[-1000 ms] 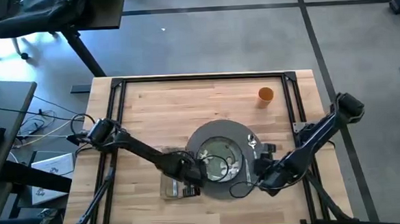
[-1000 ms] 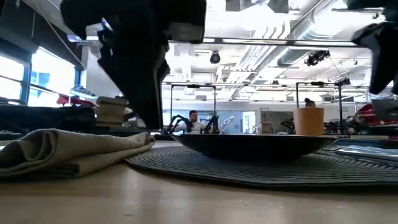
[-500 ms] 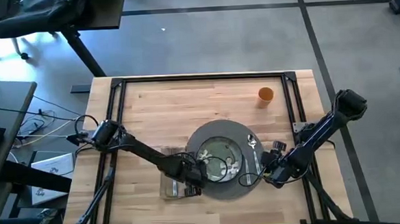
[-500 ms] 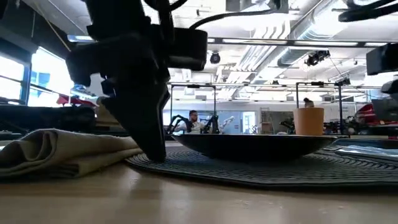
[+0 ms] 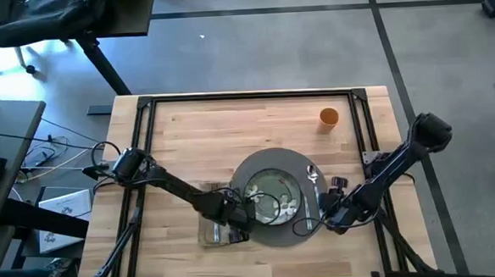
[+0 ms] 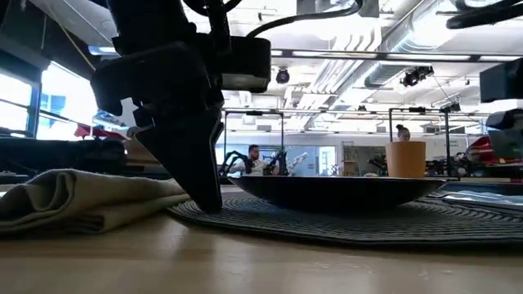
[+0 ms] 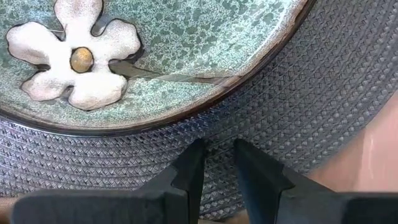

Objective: Set table place
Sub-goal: Adjust the gray placemat

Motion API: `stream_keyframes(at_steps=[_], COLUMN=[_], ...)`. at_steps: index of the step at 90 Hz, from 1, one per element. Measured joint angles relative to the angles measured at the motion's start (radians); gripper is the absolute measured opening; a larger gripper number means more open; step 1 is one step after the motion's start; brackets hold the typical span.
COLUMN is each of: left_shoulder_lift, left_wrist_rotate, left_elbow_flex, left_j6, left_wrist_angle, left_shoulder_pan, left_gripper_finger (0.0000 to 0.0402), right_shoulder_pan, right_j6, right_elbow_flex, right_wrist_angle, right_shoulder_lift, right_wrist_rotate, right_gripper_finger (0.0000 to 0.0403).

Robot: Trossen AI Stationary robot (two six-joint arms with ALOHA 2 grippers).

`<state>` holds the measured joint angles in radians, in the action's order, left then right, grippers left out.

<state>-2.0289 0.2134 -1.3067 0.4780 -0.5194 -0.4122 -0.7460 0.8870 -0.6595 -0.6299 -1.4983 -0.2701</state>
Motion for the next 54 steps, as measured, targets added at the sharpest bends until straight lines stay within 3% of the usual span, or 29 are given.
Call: stream_keyframes(at_steps=[54], left_shoulder_lift=[-0.001], left_wrist_rotate=[-0.045], left_elbow_flex=[-0.001], left_j6=[0.050], left_wrist_angle=[0.001], left_shoulder_pan=[-0.025], left_gripper_finger=[0.0074], right_shoulder_pan=[-0.047], right_j6=[0.077], right_elbow_flex=[-0.050], right_wrist_angle=[0.062], right_shoulder_lift=[-0.027], right_wrist_rotate=[0.144], right_gripper_finger=[0.0153])
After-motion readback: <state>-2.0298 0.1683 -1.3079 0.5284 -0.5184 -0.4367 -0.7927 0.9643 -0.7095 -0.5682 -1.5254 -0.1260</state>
